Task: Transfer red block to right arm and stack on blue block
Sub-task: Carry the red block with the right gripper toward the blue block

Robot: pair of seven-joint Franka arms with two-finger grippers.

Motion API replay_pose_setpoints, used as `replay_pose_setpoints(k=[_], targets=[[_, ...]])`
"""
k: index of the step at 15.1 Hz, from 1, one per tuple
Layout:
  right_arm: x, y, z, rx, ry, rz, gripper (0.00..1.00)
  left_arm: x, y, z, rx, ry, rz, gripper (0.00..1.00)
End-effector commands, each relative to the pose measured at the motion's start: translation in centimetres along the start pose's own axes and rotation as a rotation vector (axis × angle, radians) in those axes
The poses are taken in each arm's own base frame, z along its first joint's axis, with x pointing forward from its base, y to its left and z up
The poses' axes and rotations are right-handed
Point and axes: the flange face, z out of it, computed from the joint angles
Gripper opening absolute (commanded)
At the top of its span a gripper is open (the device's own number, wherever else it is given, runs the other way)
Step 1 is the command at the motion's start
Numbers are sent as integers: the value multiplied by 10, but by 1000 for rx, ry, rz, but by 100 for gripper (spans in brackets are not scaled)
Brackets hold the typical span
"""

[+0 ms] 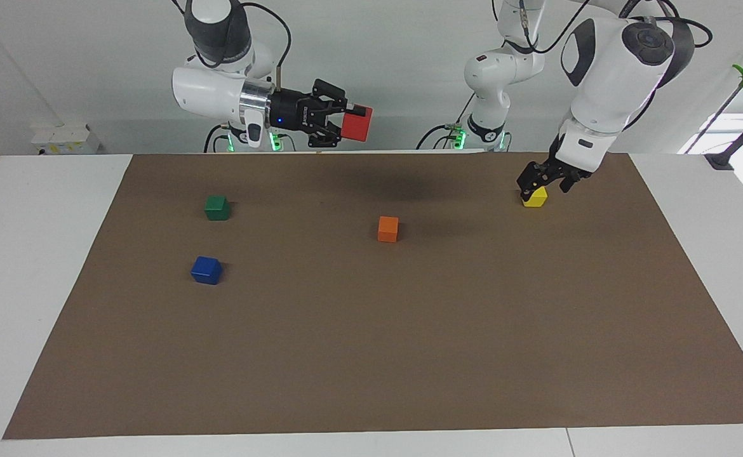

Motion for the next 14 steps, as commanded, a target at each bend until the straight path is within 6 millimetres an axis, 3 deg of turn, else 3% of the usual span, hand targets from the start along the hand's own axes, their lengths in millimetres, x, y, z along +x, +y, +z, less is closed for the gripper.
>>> replay_pose_setpoints(k=[1,9,12,14], targets=[[15,-14,-15,-166,-16,-11,0,-10,-3,0,45,-20,26,100],[34,-7,-53,-724,-81,-27,0,-21,14,8,52,-17,43,100],[51,14,-79,-985,-80,-55,0,-10,2,3,28,16,28,100],[57,30,-107,-1089,-91,-39,0,-8,0,1,24,19,33,100]])
